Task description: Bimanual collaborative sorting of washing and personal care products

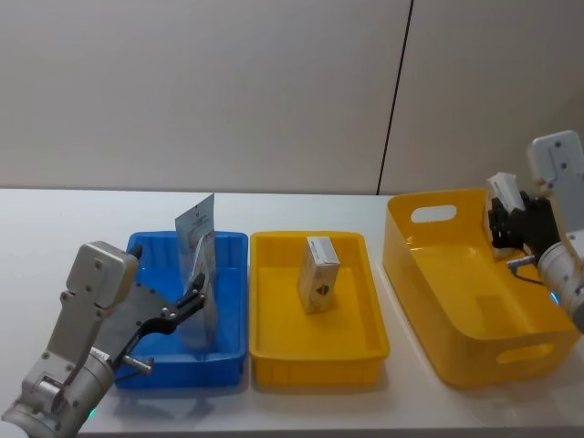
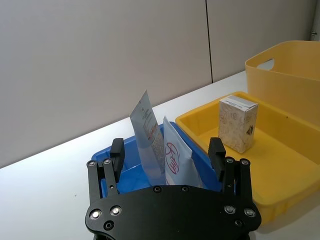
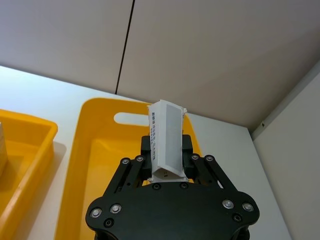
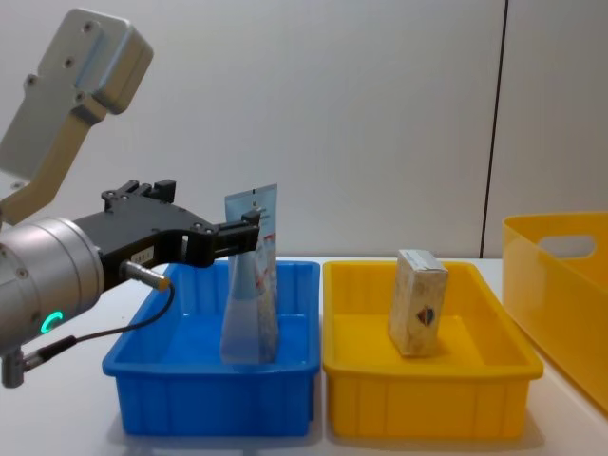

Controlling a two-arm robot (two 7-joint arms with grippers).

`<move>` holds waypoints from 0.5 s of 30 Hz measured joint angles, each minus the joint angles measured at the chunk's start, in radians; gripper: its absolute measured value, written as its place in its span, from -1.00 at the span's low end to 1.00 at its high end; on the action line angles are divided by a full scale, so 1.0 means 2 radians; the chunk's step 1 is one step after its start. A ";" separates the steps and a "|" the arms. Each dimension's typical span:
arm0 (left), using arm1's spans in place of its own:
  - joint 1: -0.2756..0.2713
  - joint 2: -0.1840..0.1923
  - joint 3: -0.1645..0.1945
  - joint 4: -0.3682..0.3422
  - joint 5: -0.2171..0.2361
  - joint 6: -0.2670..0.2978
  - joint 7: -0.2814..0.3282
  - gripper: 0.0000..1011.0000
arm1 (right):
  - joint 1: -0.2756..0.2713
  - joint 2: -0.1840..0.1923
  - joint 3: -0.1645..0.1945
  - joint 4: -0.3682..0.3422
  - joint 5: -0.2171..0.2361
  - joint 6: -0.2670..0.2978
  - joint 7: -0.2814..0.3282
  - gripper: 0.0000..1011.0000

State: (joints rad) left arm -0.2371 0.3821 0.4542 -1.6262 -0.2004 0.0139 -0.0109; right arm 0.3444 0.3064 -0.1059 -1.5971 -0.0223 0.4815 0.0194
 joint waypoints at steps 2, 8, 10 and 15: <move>0.000 0.000 0.000 0.000 0.000 0.000 0.000 0.98 | 0.000 0.000 0.001 0.001 0.000 0.002 0.001 -0.39; 0.000 0.000 0.000 0.000 0.000 0.000 0.000 0.98 | -0.002 0.002 0.002 0.003 0.001 0.007 0.005 -0.38; 0.000 0.000 0.000 0.000 0.000 0.000 0.000 0.98 | -0.002 0.002 0.002 0.003 0.001 0.008 0.006 -0.16; 0.000 0.000 0.000 0.000 0.000 0.000 0.000 0.98 | -0.003 0.003 0.003 0.004 0.002 0.010 0.008 0.14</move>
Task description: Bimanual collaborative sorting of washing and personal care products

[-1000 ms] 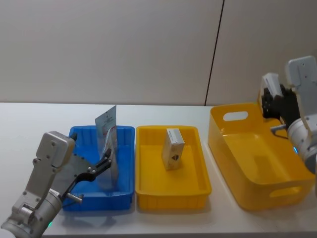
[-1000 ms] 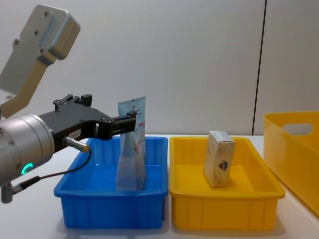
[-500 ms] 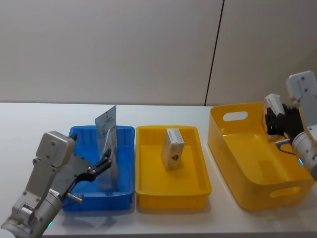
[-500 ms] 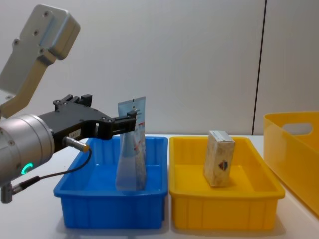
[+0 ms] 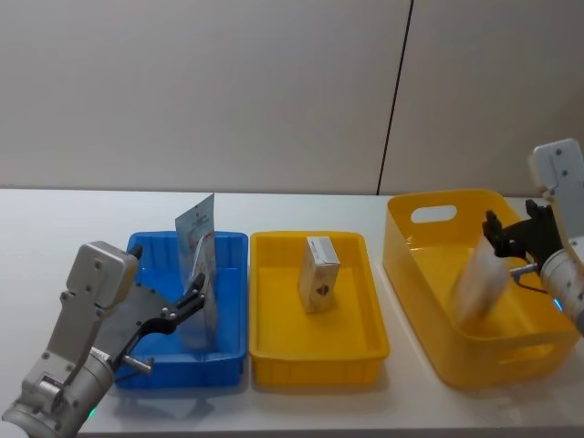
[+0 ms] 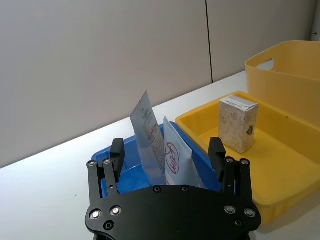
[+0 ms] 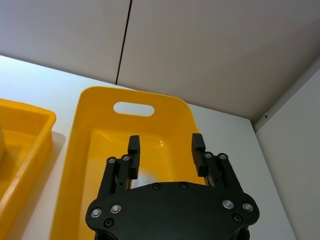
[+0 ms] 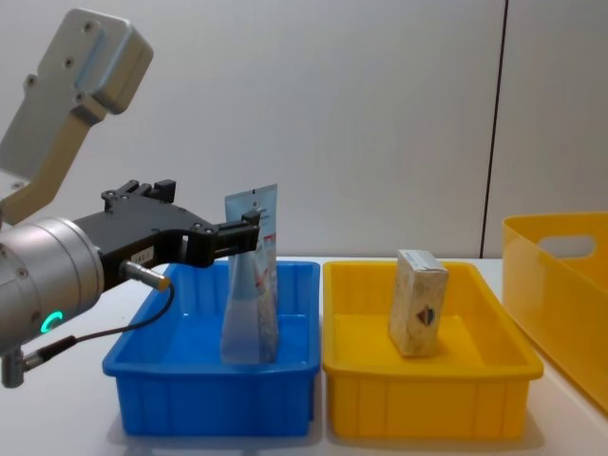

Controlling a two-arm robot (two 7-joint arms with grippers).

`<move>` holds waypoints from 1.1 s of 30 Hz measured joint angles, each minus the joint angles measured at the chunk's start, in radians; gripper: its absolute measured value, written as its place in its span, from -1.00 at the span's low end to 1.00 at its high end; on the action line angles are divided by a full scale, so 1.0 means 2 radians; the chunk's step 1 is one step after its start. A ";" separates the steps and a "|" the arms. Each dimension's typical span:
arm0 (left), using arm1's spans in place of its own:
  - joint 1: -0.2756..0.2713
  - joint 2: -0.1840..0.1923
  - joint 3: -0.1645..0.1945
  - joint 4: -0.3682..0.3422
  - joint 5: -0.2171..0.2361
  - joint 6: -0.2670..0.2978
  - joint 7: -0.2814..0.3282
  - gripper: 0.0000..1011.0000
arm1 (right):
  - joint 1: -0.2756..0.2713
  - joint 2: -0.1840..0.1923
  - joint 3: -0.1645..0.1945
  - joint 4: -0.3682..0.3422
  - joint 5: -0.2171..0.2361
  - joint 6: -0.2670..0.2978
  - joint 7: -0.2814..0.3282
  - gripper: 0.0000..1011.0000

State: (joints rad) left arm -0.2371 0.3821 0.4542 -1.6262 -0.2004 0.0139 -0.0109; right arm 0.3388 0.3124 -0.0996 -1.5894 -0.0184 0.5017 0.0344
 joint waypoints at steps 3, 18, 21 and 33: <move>0.000 0.000 0.000 0.000 0.000 0.000 0.000 0.98 | 0.000 0.000 0.000 0.000 0.000 0.001 0.001 0.35; 0.000 0.000 0.000 0.000 0.000 0.000 0.000 0.98 | -0.001 0.001 0.001 0.001 0.001 0.004 0.002 0.98; 0.000 -0.001 -0.001 0.001 0.000 0.000 0.000 0.98 | -0.001 0.001 0.001 0.002 0.001 0.004 0.002 0.99; -0.007 -0.014 0.000 0.017 -0.013 0.009 -0.016 0.98 | -0.001 0.001 0.001 0.002 0.001 0.005 0.003 0.98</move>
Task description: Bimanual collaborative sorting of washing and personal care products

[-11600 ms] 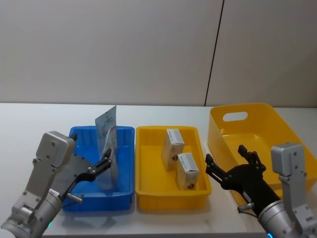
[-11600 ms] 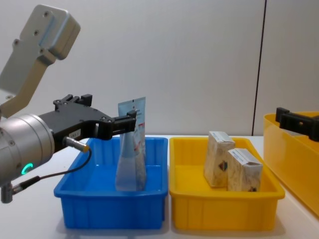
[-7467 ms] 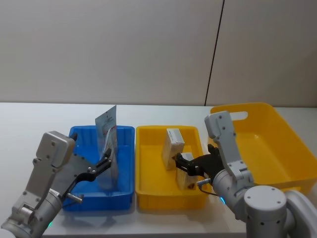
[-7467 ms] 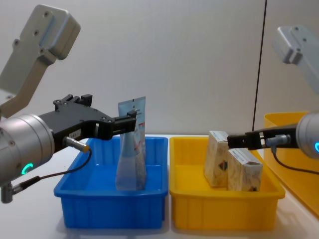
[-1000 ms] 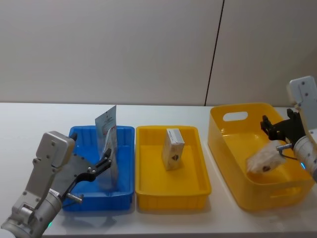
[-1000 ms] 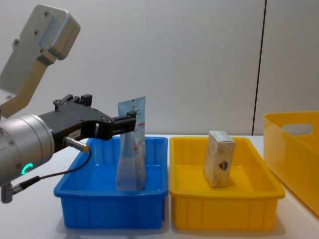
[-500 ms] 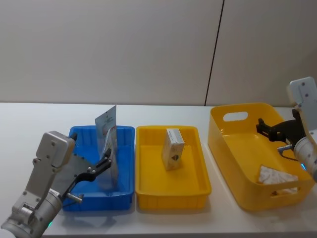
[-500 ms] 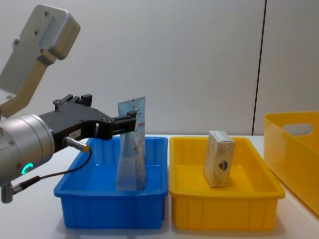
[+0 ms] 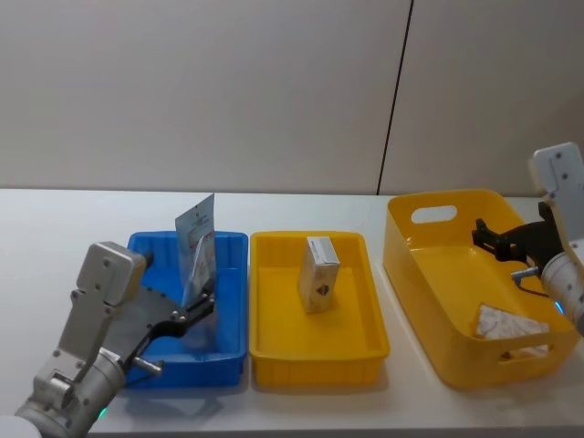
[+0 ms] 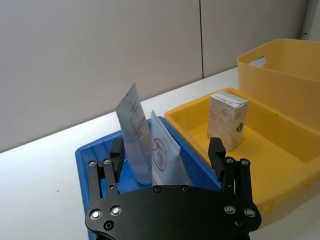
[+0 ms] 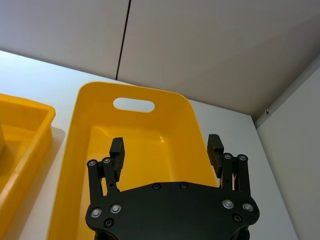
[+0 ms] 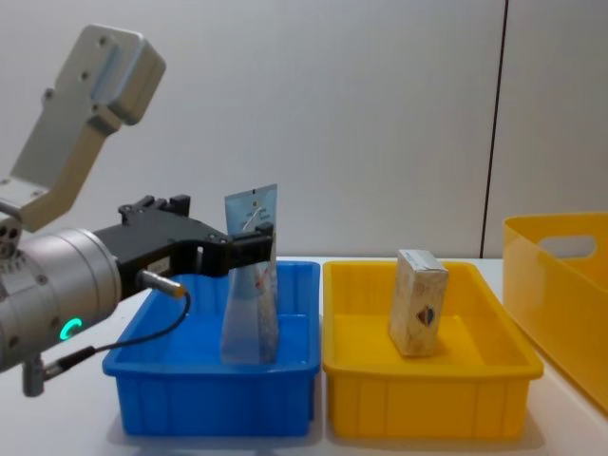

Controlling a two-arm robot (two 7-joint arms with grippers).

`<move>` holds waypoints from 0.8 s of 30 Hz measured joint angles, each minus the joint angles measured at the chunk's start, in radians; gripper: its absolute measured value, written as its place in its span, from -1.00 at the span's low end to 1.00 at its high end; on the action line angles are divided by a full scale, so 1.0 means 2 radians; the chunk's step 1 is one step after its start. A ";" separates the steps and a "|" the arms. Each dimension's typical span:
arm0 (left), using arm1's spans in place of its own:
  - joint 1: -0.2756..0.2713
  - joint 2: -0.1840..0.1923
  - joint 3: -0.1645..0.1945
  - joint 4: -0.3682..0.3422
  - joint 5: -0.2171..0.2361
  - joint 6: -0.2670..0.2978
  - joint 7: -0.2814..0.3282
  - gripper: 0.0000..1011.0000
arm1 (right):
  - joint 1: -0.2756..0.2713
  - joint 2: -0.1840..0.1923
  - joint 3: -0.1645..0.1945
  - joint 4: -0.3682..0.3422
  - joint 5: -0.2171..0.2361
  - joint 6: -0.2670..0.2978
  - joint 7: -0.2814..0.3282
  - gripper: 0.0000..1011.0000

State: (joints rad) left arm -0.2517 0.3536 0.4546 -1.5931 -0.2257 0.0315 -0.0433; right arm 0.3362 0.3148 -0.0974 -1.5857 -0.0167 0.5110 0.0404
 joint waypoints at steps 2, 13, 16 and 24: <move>-0.002 -0.003 0.001 0.004 -0.003 0.002 -0.004 0.98 | 0.000 0.000 0.000 0.000 0.000 0.000 0.000 0.98; -0.015 -0.022 0.006 0.037 -0.012 0.002 -0.024 0.98 | 0.000 0.000 0.000 0.000 0.000 0.000 0.000 0.98; -0.023 -0.029 0.008 0.054 -0.012 -0.002 -0.030 0.98 | 0.000 0.000 0.000 0.000 0.000 0.000 0.000 0.98; -0.042 -0.043 0.012 0.092 -0.011 -0.013 -0.040 0.98 | 0.000 0.000 0.000 0.000 0.000 0.000 0.000 0.98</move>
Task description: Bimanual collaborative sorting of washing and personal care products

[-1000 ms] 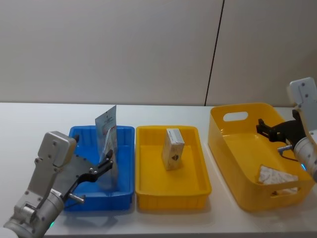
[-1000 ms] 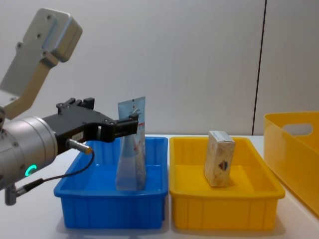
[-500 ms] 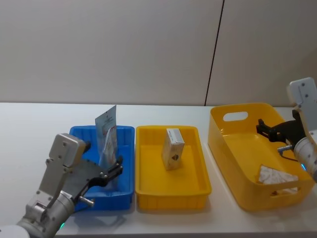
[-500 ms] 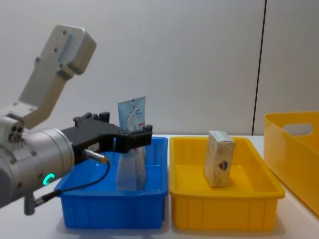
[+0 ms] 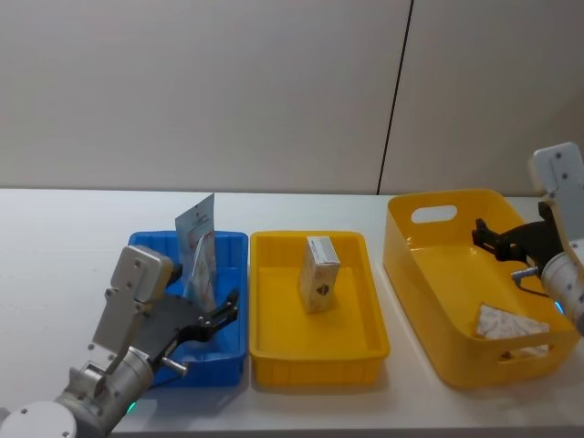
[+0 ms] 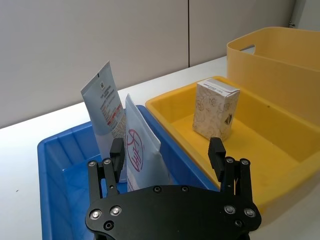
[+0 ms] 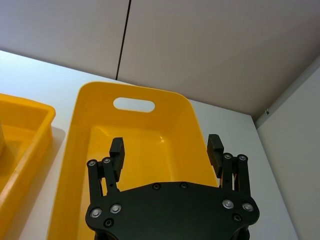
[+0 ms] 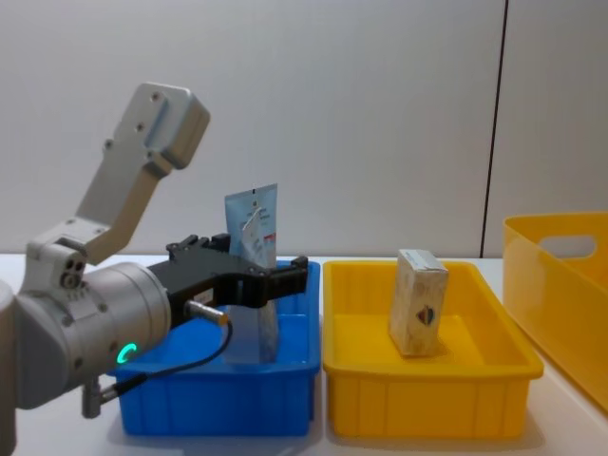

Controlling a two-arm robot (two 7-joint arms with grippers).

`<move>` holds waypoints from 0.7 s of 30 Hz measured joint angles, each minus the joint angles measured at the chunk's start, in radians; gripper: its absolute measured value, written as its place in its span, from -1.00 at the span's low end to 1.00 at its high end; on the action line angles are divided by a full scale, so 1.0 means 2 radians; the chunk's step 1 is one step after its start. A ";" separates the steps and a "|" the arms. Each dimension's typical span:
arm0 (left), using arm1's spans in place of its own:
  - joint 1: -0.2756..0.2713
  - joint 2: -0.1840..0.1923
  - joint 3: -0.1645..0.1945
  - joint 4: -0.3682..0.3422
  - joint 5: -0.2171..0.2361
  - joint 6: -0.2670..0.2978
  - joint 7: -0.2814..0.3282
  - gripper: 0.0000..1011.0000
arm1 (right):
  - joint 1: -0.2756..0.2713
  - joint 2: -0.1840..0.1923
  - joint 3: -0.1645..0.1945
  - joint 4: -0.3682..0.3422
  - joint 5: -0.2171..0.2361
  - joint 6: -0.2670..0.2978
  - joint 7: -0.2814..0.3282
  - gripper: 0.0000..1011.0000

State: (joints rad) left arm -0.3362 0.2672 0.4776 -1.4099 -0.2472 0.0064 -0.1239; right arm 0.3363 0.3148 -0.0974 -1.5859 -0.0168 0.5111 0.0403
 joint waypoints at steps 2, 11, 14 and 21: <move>-0.006 -0.004 0.001 0.011 0.002 -0.002 -0.001 0.98 | 0.000 0.000 0.000 0.000 0.000 0.000 0.000 0.98; -0.025 -0.017 0.002 0.043 0.012 -0.008 -0.002 0.98 | 0.000 0.000 0.000 0.000 0.000 0.000 0.000 0.98; -0.028 -0.019 0.002 0.048 0.014 -0.009 -0.002 0.98 | 0.000 0.000 0.000 0.000 0.000 0.000 0.000 0.98; -0.034 -0.023 0.002 0.059 0.017 -0.010 -0.001 0.79 | 0.000 0.000 0.000 0.000 0.000 0.000 0.000 0.99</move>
State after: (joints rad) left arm -0.4051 0.2206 0.4811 -1.2915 -0.2122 -0.0144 -0.1266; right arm 0.3363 0.3148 -0.0974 -1.5859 -0.0168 0.5111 0.0403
